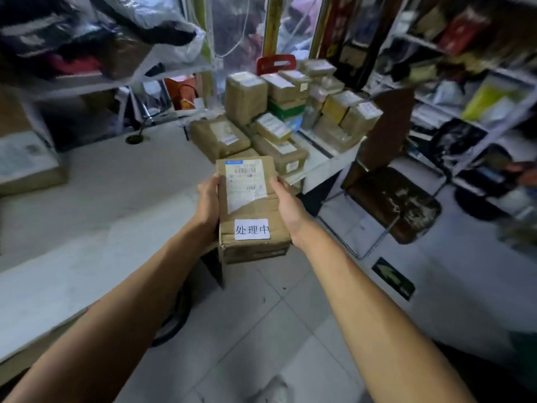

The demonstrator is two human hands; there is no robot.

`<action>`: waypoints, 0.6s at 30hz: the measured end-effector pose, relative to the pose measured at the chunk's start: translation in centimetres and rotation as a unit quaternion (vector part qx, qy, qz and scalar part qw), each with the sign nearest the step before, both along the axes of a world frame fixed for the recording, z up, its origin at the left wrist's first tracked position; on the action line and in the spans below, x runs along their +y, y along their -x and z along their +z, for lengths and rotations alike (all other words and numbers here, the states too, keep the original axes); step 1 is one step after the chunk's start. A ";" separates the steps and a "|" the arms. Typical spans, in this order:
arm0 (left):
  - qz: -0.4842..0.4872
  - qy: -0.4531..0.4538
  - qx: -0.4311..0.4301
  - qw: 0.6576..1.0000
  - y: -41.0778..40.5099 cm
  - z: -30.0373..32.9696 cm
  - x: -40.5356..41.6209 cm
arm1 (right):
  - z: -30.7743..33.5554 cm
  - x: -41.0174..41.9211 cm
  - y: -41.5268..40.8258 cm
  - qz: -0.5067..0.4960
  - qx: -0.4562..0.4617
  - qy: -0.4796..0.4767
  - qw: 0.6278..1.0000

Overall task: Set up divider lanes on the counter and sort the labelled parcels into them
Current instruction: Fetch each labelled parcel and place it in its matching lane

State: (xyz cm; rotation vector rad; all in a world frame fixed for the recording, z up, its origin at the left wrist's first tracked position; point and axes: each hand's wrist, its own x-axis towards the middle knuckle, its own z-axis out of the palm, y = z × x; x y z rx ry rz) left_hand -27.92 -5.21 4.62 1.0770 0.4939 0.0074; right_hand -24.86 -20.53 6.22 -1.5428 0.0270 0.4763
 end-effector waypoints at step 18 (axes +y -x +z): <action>0.005 0.010 0.023 1.000 -27.8 -3.9 -10.3 | -1.2 -11.6 -27.4 -0.003 0.011 0.042 0.999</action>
